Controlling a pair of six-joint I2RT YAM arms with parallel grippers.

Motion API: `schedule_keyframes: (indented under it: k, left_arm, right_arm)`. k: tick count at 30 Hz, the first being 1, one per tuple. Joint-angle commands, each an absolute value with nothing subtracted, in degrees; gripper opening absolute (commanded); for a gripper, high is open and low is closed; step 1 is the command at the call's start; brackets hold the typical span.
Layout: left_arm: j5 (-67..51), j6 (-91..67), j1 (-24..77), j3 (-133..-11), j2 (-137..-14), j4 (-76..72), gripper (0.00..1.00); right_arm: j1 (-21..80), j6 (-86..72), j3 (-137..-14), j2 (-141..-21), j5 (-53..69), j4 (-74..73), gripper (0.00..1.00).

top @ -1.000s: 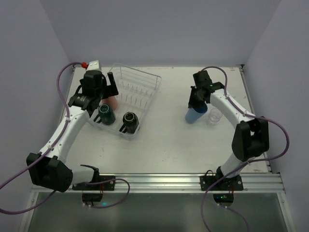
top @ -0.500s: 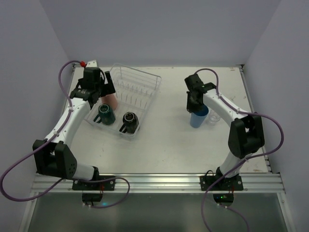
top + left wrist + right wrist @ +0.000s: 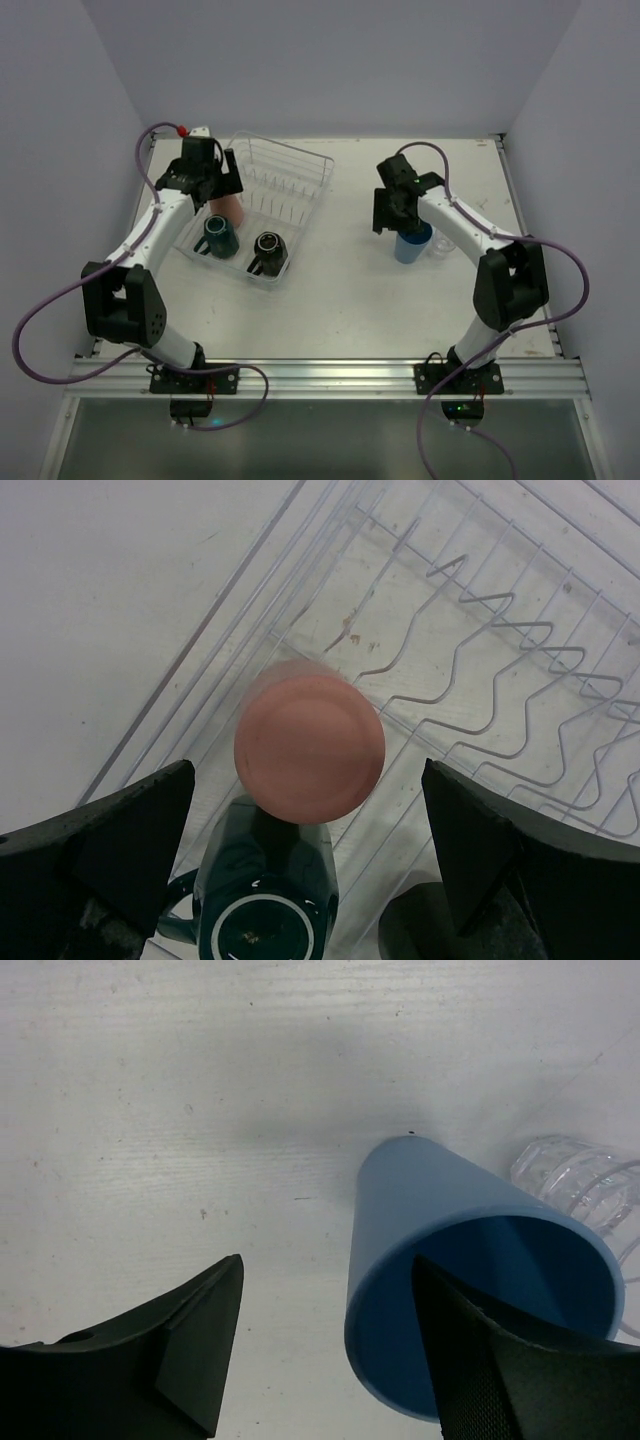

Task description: Unload the cups from the dish rack

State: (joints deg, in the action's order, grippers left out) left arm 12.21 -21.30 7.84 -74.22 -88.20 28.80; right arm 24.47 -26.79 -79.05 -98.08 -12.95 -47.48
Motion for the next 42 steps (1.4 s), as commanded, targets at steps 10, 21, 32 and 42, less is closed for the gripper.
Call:
schedule_keyframes:
  k: [10, 21, 32, 42]
  left_arm:
    - [12.83, -18.98, 6.50, -77.70, -94.57, 28.39, 1.00]
    - [9.76, -18.64, 5.80, -80.16, -98.17, 26.98, 0.69]
    - [8.10, -18.46, 5.71, -80.51, -92.56, 27.60, 0.00]
    - [-14.30, -23.02, 5.80, -79.20, -74.72, 21.37, 0.00]
  right_arm:
    - [25.75, -27.68, -77.96, -83.25, -12.13, -49.39, 0.74]
    - [25.75, -27.60, -75.06, -78.05, -11.08, -49.13, 0.75]
    - [25.84, -28.21, -74.44, -76.38, -7.65, -47.99, 0.76]
    - [25.84, -30.93, -73.13, -73.92, 5.87, -41.23, 0.78]
